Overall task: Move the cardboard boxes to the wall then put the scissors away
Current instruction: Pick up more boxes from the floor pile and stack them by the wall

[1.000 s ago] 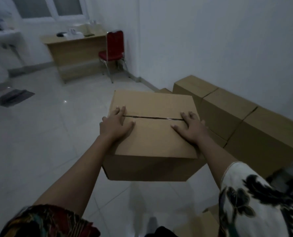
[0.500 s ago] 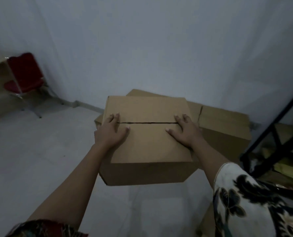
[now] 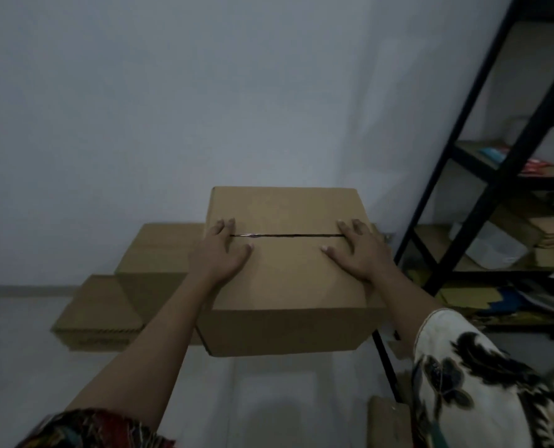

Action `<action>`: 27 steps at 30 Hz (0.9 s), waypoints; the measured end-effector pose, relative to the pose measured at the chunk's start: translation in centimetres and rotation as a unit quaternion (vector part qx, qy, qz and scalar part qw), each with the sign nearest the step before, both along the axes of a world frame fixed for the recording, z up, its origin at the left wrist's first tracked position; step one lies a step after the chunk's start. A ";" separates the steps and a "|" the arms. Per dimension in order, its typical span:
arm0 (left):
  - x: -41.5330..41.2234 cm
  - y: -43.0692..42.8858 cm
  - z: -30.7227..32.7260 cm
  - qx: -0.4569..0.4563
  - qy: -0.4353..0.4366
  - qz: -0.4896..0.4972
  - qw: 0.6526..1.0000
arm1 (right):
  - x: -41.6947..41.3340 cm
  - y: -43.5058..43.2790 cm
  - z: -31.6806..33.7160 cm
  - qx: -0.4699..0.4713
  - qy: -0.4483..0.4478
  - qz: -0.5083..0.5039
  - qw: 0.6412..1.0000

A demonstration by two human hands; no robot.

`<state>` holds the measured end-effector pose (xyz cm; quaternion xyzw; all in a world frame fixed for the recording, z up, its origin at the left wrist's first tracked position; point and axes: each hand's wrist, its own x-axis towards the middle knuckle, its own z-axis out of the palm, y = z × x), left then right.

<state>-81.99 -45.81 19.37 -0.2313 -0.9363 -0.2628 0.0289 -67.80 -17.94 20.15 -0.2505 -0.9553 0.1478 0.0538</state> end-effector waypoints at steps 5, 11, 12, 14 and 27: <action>-5.7 5.2 1.6 -0.015 0.013 -0.068 0.997 | -1.4 2.1 1.7 -0.004 0.012 -0.074 0.997; -9.1 9.3 1.3 0.005 -0.001 -0.130 0.991 | -2.4 4.3 1.5 0.015 0.017 -0.131 0.991; -9.6 9.8 1.3 0.002 -0.003 -0.131 0.991 | -2.5 4.8 1.4 0.020 0.016 -0.135 0.991; -10.2 10.7 1.0 -0.005 -0.012 -0.139 0.990 | -2.7 5.6 1.0 0.028 0.005 -0.148 0.989; -14.7 20.3 0.6 -0.005 -0.007 -0.152 0.988 | -6.0 14.4 2.7 0.018 -0.007 -0.153 0.988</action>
